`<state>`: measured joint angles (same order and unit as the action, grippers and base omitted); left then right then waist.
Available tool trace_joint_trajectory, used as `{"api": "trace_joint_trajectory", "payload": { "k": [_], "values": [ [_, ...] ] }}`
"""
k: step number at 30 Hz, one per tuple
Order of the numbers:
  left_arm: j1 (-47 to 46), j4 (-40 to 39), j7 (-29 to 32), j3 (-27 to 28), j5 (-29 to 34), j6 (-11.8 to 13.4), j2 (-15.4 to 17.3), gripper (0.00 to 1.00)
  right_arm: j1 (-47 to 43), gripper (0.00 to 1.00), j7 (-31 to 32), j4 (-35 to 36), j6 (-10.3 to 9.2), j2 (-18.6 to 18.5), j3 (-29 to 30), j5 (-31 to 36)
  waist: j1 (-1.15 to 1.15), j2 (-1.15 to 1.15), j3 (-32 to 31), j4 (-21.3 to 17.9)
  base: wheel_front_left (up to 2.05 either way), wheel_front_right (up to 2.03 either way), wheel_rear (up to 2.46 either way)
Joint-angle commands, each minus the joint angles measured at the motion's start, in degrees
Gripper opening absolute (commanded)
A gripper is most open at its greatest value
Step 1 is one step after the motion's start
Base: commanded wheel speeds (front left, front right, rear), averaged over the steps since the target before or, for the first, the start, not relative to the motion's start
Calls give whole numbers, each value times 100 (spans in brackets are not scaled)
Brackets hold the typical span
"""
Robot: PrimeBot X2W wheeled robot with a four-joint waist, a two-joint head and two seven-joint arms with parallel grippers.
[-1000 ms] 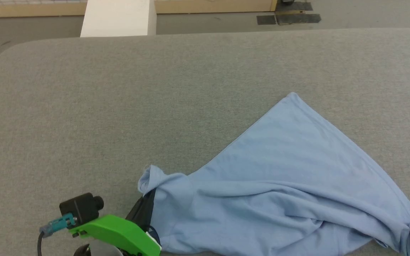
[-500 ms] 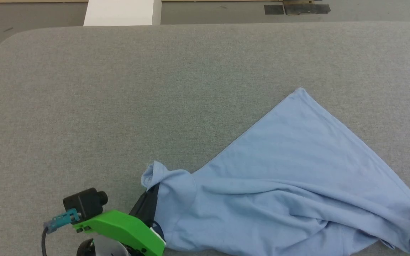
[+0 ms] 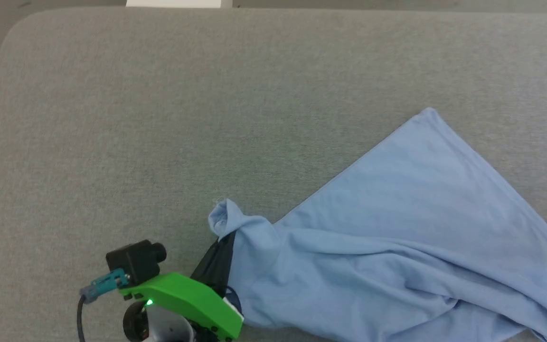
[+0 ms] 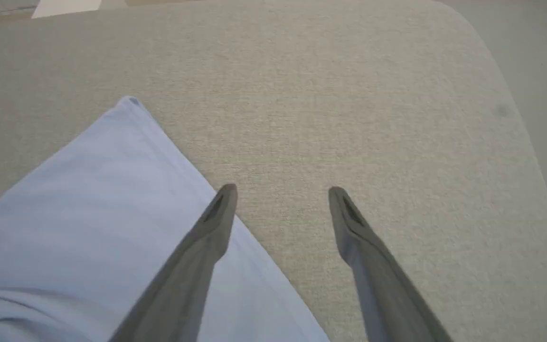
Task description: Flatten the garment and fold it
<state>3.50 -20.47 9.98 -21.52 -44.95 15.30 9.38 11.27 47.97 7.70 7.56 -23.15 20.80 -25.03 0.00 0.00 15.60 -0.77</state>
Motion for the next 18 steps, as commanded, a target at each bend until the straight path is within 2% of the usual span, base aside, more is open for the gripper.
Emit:
{"api": "trace_joint_trajectory", "payload": {
  "k": [1, 8, 18],
  "values": [
    [-139, 19, -24, -37, 47, -42, -22, 0, 284, 100, 37, -62, -8, -35, -191, 89, 0, 0, 272, 248, 0, 0, 0],
    [-451, 96, -12, -266, 164, -107, -146, 0, 1500, 100, 80, -817, -8, -177, -1383, 303, 0, 0, 668, 632, 0, 0, 0],
    [-678, 195, -1, -456, 212, -160, -249, 0, 2234, 100, 156, -1891, -8, -465, -2254, 235, 0, 0, 945, 1086, 0, 0, 0]
  ]
}}
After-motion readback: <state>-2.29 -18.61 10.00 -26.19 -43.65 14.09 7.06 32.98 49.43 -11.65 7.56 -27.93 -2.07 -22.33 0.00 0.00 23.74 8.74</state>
